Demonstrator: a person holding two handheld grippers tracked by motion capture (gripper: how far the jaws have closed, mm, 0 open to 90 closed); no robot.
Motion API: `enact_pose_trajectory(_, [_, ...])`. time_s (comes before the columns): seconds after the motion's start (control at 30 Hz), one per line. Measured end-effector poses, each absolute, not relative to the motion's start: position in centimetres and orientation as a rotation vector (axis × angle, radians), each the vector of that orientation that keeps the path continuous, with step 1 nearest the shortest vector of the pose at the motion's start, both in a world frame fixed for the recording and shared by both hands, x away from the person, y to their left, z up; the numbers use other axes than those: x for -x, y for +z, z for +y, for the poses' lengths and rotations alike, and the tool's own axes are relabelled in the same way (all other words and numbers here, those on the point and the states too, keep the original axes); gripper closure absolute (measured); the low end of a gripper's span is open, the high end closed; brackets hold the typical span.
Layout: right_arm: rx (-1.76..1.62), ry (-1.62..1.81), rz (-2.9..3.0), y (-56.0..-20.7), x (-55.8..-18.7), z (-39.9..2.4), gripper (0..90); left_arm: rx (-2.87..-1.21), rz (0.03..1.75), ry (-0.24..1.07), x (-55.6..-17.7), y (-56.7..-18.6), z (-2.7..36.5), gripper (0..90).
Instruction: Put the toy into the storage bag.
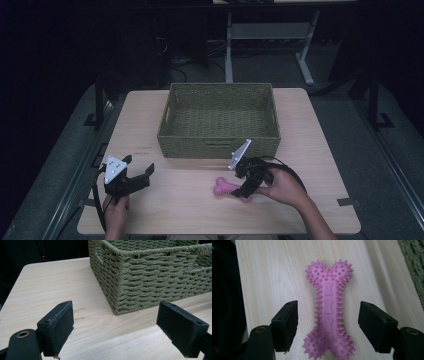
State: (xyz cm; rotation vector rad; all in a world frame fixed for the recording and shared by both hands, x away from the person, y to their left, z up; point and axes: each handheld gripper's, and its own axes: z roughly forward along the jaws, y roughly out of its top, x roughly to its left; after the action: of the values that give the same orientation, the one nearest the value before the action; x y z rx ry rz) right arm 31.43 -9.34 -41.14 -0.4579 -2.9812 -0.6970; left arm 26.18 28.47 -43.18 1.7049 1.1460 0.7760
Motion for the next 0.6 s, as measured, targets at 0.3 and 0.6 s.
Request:
enact_pose_trajectory(0.3, [0.438,-0.635,-2.986,-42.2,-31.7,-8.3,36.8,-1.701,1.149,0.776,-26.2,-43.2,28.5,13.7])
enact_pose_trajectory(0.6, [0.430,-0.570,-3.002,-42.9,-31.8,-7.9,44.2,-1.701,1.150,0.775,-26.2,-43.2,28.5,13.6])
